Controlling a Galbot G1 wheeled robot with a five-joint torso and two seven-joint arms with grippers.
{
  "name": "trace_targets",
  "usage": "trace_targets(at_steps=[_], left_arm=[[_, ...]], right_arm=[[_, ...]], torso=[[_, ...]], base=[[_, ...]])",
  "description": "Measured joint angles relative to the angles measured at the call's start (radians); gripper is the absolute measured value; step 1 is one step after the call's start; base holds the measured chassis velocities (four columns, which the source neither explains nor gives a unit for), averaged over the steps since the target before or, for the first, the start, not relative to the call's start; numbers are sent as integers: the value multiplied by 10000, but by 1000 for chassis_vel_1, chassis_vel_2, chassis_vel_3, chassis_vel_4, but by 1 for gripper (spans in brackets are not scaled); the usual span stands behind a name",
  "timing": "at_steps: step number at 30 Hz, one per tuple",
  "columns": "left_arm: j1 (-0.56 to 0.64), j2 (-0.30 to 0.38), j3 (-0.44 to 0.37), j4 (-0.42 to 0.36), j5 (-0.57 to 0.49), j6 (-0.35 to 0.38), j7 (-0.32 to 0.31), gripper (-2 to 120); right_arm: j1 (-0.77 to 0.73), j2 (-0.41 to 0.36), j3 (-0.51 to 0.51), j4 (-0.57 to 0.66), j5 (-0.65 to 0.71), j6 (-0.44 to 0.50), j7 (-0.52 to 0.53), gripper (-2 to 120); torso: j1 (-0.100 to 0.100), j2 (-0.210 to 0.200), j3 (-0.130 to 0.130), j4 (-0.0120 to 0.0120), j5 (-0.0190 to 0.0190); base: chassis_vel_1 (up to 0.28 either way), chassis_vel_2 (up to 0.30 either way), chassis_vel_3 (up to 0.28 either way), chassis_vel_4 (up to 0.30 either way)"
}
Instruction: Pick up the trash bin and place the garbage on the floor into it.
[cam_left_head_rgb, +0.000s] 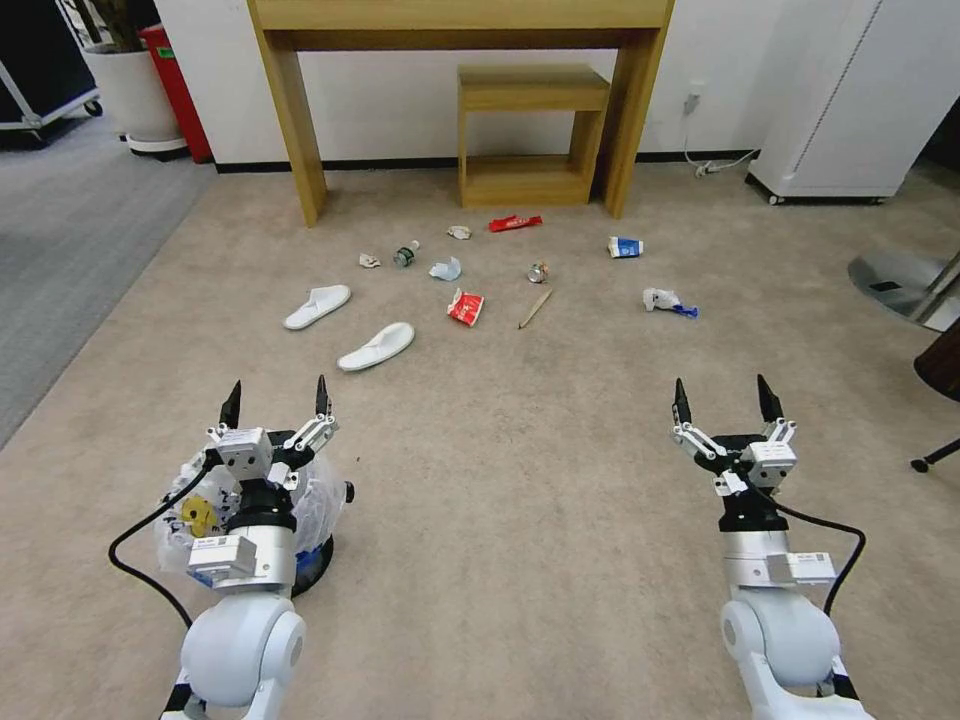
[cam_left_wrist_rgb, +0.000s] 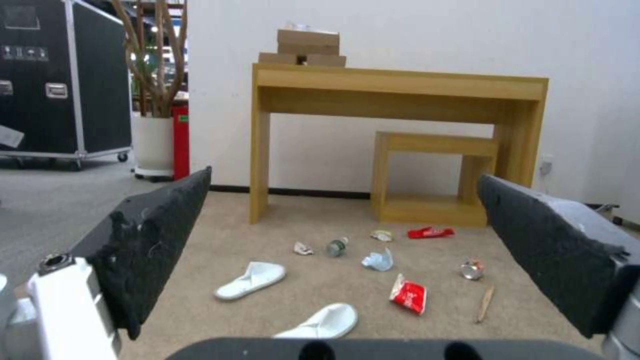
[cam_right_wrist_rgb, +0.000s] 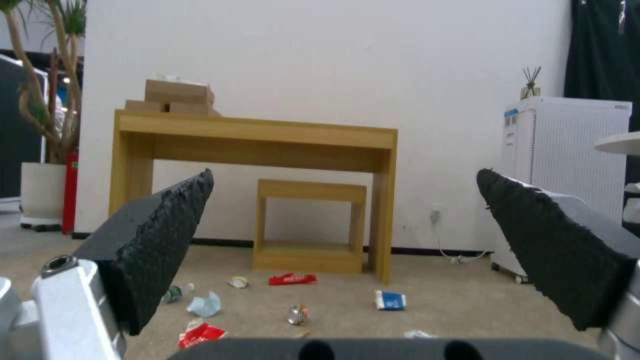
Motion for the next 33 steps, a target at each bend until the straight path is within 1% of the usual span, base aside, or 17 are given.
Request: trace_targets(at_steps=[22, 28, 33], left_arm=[[20, 57, 18, -37, -134, -11, -9, 100], [48, 34, 26, -38, -122, -11, -6, 100], [81, 15, 28, -48, -109, -11, -5, 100]], right_arm=[[-43, 93, 200, 0, -314, 138, -67, 100], [-58, 93, 194, 0, -332, 149, -66, 100], [-61, 95, 163, -3, -338, 182, -60, 100]], torso=[[1, 0, 0, 0, 1], [1, 0, 0, 0, 0], [2, 0, 0, 0, 0]], base=[[0, 0, 0, 0], [98, 98, -84, -106], [200, 199, -201, -209]])
